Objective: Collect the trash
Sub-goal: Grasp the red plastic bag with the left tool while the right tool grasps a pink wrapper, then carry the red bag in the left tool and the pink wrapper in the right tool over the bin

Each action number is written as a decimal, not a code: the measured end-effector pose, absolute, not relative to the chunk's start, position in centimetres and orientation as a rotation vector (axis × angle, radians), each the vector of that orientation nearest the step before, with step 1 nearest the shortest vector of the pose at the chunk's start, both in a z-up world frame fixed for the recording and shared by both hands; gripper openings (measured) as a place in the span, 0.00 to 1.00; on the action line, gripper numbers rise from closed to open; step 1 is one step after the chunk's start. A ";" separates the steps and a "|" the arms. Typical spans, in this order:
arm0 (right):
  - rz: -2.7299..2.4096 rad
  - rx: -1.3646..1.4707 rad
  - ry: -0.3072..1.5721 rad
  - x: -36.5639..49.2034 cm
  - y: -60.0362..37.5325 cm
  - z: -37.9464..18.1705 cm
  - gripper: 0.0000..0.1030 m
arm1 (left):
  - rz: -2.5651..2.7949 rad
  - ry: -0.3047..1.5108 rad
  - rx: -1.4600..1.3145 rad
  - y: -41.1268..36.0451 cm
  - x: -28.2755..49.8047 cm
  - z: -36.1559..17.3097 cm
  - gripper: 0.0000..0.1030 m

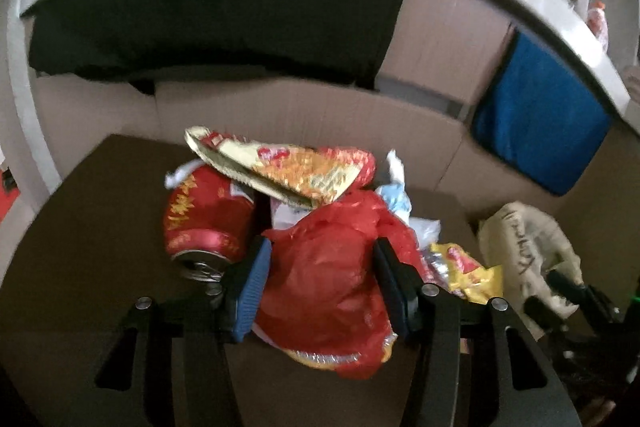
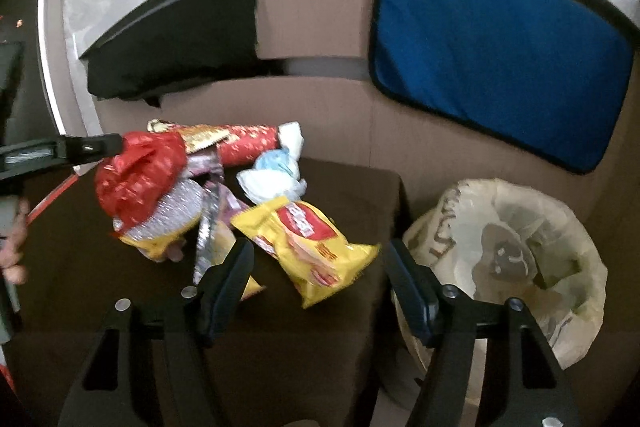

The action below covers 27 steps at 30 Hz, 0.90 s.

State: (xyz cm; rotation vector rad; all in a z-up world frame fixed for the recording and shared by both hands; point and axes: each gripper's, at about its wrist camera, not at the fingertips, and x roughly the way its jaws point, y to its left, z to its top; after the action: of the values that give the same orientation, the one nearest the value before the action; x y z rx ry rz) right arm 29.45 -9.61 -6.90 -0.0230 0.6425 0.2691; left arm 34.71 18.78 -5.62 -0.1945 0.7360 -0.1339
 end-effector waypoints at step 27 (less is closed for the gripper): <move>0.580 -0.111 0.822 35.2 -0.2 -9.4 0.29 | -0.089 0.684 -0.327 21.9 30.7 -3.4 0.48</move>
State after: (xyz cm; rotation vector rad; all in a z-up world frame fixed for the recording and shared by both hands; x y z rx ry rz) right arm 35.19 -0.18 -9.38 -0.1113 0.8222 0.5799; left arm 30.74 21.95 -3.37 -0.3274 0.6844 -0.0886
